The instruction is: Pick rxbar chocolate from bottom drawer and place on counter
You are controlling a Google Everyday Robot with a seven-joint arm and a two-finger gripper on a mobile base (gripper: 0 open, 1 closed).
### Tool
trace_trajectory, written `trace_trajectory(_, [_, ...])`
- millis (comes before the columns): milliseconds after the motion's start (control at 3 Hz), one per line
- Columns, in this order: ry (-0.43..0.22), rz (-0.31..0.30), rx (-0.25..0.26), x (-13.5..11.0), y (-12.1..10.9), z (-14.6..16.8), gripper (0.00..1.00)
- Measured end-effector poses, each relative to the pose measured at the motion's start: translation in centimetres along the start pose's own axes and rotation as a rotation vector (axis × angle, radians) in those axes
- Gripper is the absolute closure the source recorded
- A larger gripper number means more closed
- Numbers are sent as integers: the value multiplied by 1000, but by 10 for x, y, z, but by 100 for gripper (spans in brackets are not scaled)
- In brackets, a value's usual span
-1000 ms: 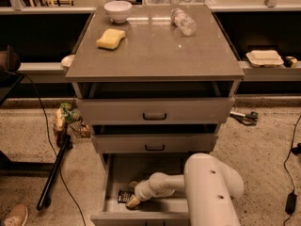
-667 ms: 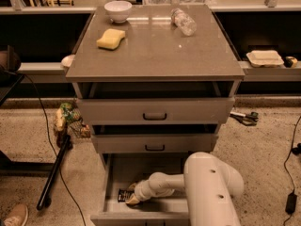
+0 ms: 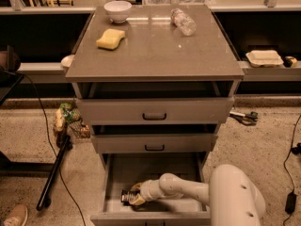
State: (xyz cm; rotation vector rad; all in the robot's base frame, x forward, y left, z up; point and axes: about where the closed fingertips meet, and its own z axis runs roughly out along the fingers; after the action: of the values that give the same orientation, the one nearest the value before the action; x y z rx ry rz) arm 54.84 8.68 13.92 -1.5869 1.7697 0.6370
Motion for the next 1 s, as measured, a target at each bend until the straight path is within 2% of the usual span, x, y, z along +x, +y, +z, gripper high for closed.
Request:
trace_trajectory(333, [-112, -70, -20, -25, 2, -36, 100])
trace_trajectory(667, [-166, -135, -54, -48, 3, -61, 100])
trace_trajectory(1000, [-166, -135, -54, -48, 3, -61, 100])
